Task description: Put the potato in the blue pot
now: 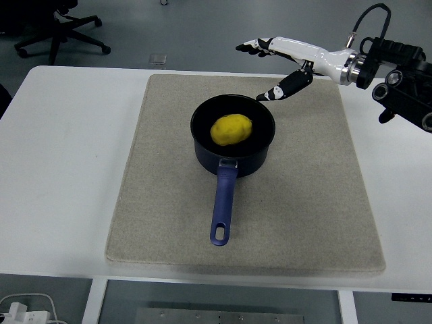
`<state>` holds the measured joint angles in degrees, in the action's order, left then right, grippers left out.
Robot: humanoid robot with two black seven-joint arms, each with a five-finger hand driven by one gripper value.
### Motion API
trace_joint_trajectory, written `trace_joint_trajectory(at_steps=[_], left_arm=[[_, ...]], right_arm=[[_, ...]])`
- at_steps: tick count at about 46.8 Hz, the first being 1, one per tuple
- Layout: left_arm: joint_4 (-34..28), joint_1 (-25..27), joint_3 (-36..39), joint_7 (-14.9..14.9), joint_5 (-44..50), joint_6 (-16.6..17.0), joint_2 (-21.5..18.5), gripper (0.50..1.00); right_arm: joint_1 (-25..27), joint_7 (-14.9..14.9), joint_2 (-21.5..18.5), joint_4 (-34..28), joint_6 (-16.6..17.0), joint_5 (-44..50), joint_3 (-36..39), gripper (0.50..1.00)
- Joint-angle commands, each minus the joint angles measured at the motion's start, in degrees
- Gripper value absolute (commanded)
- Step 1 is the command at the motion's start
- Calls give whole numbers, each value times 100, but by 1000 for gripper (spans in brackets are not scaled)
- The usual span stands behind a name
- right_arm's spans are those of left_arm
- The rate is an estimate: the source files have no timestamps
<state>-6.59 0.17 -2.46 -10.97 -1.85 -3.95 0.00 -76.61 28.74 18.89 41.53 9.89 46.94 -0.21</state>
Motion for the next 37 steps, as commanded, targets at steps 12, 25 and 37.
trace_joint_trajectory(at_steps=[12, 25, 37], left_arm=[[0, 0, 0, -2, 0, 0, 0, 994], [0, 0, 0, -2, 0, 0, 0, 994], [0, 0, 0, 7, 0, 0, 0, 994]], right_arm=[[480, -18, 124, -944, -215, -2021, 12, 928], [884, -18, 168, -1077, -452, -3814, 29, 928], [1262, -326, 133, -1086, -945, -5634, 47, 928]])
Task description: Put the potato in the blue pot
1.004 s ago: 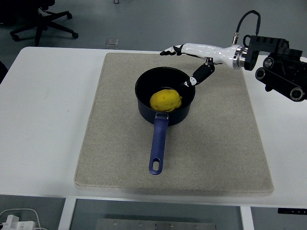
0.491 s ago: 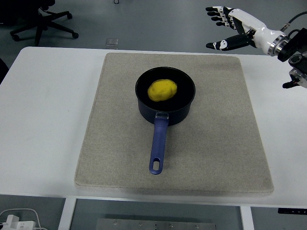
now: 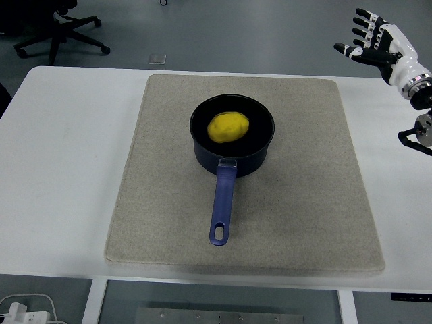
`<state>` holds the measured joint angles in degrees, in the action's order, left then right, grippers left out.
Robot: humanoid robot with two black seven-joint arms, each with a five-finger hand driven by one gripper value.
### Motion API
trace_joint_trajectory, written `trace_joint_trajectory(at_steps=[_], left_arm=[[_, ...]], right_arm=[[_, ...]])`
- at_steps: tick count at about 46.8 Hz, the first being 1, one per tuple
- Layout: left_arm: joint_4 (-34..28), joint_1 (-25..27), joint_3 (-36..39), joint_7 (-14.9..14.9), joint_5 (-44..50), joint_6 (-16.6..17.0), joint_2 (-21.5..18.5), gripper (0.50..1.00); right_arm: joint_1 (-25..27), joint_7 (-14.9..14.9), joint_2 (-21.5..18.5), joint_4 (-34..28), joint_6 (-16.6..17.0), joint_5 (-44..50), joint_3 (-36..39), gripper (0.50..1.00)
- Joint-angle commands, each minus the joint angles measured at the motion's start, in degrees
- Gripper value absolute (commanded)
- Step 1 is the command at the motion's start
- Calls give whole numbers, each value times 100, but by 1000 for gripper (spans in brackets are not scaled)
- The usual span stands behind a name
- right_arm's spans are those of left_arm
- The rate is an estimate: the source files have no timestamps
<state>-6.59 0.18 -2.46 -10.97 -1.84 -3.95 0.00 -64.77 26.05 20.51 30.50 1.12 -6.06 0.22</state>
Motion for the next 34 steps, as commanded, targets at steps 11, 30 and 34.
trace_joint_trajectory(at_steps=[11, 30, 34], left_arm=[[0, -1, 0, 7, 0, 0, 0, 994], [0, -1, 0, -1, 0, 0, 0, 994], [0, -1, 0, -1, 0, 0, 0, 994]], right_arm=[[236, -74, -65, 79, -173, -1099, 5, 928], [465, -74, -109, 88, -217, -1143, 321, 928], [465, -65, -109, 97, -235, -1143, 321, 928]])
